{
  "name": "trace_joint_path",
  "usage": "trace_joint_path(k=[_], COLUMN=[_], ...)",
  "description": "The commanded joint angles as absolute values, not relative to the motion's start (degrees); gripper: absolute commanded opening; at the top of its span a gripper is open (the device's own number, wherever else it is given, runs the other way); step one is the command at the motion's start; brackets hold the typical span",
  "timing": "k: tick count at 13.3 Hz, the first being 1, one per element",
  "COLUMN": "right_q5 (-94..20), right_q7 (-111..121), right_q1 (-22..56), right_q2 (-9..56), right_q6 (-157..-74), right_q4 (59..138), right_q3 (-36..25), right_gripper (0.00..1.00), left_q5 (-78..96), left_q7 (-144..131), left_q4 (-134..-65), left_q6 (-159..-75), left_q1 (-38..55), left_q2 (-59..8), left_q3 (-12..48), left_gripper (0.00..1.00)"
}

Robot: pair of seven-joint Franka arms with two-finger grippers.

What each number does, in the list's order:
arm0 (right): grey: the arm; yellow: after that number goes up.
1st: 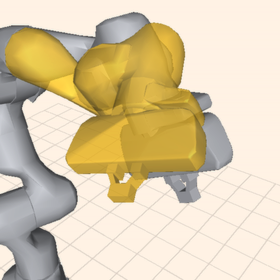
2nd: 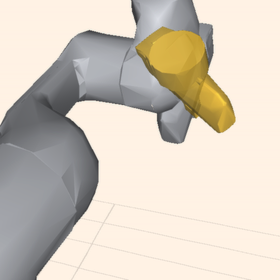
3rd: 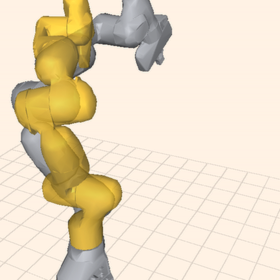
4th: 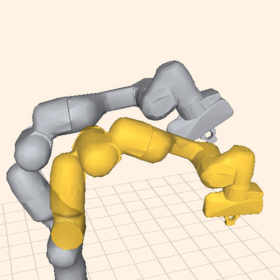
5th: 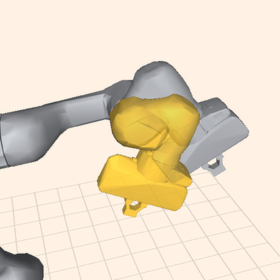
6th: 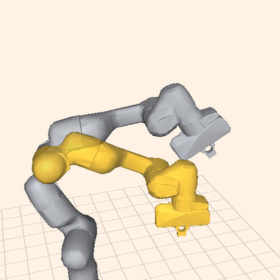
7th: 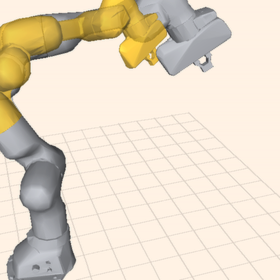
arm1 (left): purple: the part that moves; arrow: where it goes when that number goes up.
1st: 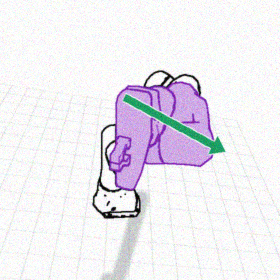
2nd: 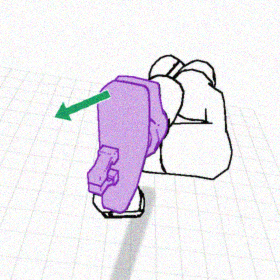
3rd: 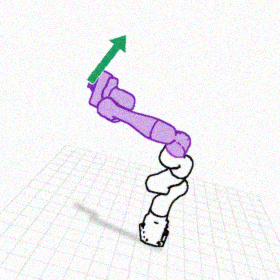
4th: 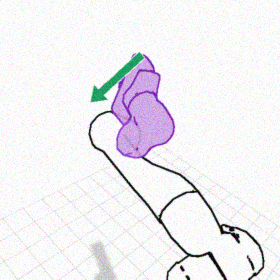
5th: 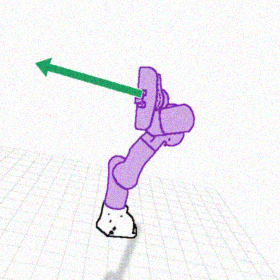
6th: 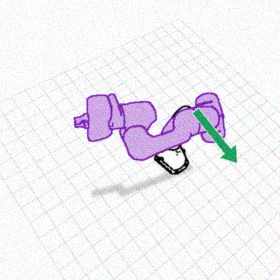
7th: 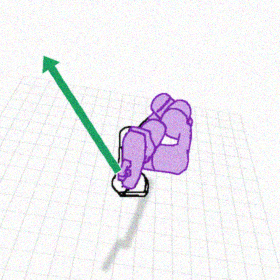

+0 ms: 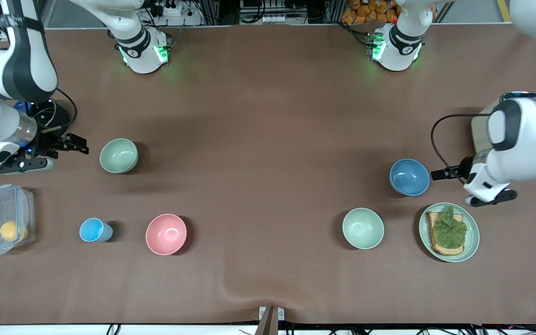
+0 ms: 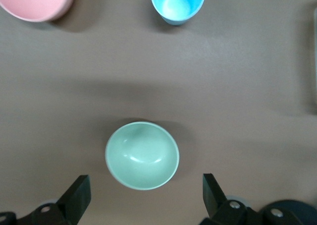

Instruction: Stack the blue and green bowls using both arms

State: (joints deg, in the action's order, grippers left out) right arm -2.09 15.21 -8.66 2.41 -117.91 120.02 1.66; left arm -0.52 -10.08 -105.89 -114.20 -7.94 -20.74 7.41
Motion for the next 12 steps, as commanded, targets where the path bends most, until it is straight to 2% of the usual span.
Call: trace_joint_path(k=[1,4,6,10,12], right_q5=[-3.60,-3.60,-3.60,-3.60,-3.60], right_q7=[17.93,18.11,19.67,24.34,24.52], right_q1=[-10.63,-10.55,-10.55,-12.66,-12.57], right_q2=[2.98,7.19,9.39,14.49,16.08], right_q6=[-122.95,-126.11,-131.98,-136.49,-137.80], right_q4=[124.36,124.72,127.25,127.97,128.40], right_q3=[2.37,2.37,2.37,2.46,2.46], right_gripper=[1.00,1.00,1.00,0.99,0.94], left_q5=[-2.71,-3.34,-3.34,-3.34,-3.34], left_q7=[-9.76,-9.75,-9.76,-9.76,-9.76], left_q4=[-110.47,-111.62,-111.62,-111.45,-111.45], left_q6=[-118.90,-120.49,-121.02,-121.64,-121.99], left_q1=[-8.26,-8.35,-8.35,-8.52,-8.53], left_q2=[-19.95,-21.44,-23.28,-25.74,-26.19], left_q3=[7.82,7.82,7.91,7.91,7.91], left_gripper=[1.00,0.90,0.85,0.81,0.75])
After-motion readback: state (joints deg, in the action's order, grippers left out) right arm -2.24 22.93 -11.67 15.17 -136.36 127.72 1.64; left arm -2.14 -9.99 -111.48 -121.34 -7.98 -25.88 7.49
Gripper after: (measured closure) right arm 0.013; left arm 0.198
